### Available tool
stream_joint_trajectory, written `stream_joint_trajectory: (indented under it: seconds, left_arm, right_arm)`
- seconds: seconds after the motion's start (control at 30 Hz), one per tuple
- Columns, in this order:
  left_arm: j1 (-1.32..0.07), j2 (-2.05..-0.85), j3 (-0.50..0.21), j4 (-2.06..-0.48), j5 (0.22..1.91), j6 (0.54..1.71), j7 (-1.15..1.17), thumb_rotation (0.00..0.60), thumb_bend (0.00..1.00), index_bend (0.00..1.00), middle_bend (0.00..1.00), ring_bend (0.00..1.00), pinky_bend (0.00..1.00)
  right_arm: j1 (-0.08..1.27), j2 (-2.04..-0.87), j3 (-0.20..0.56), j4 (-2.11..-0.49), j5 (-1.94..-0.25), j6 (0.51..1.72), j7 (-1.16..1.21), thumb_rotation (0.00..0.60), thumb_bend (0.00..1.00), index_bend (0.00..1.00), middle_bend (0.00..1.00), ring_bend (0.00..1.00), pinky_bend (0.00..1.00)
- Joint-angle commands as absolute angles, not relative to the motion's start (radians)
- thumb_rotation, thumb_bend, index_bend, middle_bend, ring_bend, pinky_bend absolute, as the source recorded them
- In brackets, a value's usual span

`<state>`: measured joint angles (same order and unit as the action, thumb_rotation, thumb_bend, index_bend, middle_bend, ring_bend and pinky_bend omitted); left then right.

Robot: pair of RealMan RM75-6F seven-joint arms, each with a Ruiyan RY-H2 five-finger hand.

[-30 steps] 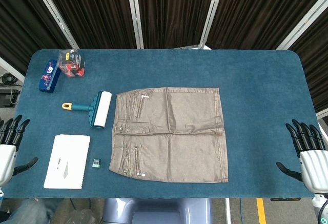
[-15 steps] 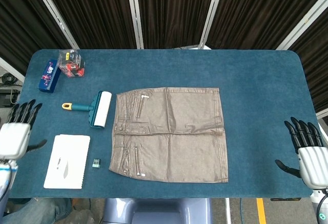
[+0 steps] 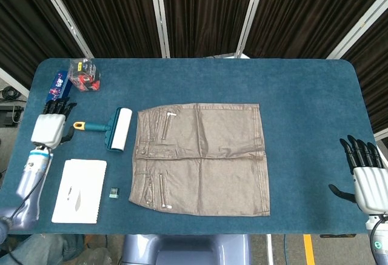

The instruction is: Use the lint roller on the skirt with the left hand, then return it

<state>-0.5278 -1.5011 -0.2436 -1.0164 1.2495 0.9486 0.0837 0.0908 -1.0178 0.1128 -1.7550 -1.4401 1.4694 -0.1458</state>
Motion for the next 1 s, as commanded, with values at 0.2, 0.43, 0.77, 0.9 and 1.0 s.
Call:
stream_joint_trajectory:
  seconds: [0.2,0.43,0.77,0.9,1.0]
  left_arm:
    - [-0.593,-1.626,-0.221,-0.855,1.233,0.854,0.019,0.600,0.50,0.16,0.07,0.00,0.06]
    - [-0.608,-1.684,-0.223,-0.789,1.206,0.805,-0.041,0.600,0.50,0.16,0.10,0.01,0.10]
    - [-0.633,-1.741,-0.225,-0.728,1.208,0.806,-0.074,0.600,0.50,0.20,0.15,0.05,0.13]
    - [-0.643,-1.754,-0.219,-0.718,1.216,0.808,-0.068,0.600,0.50,0.22,0.16,0.07,0.14]
    - [-0.647,-1.762,-0.218,-0.711,1.215,0.806,-0.058,0.600,0.50,0.23,0.16,0.07,0.15]
  right_arm:
    - [0.095,-1.014,0.123,-1.754,-1.402,1.453,-0.145,0.600,0.00,0.00,0.00,0.00,0.00]
    - [0.095,-1.000,0.115,-1.757,-1.394,1.436,-0.130,0.600,0.00,0.00,0.00,0.00,0.00]
    - [0.098,-0.994,0.112,-1.760,-1.381,1.425,-0.132,0.600,0.00,0.00,0.00,0.00,0.00]
    - [0.099,-1.000,0.115,-1.753,-1.383,1.431,-0.127,0.600,0.00,0.00,0.00,0.00,0.00]
    - [0.100,-1.002,0.116,-1.749,-1.382,1.431,-0.125,0.600,0.00,0.00,0.00,0.00,0.00]
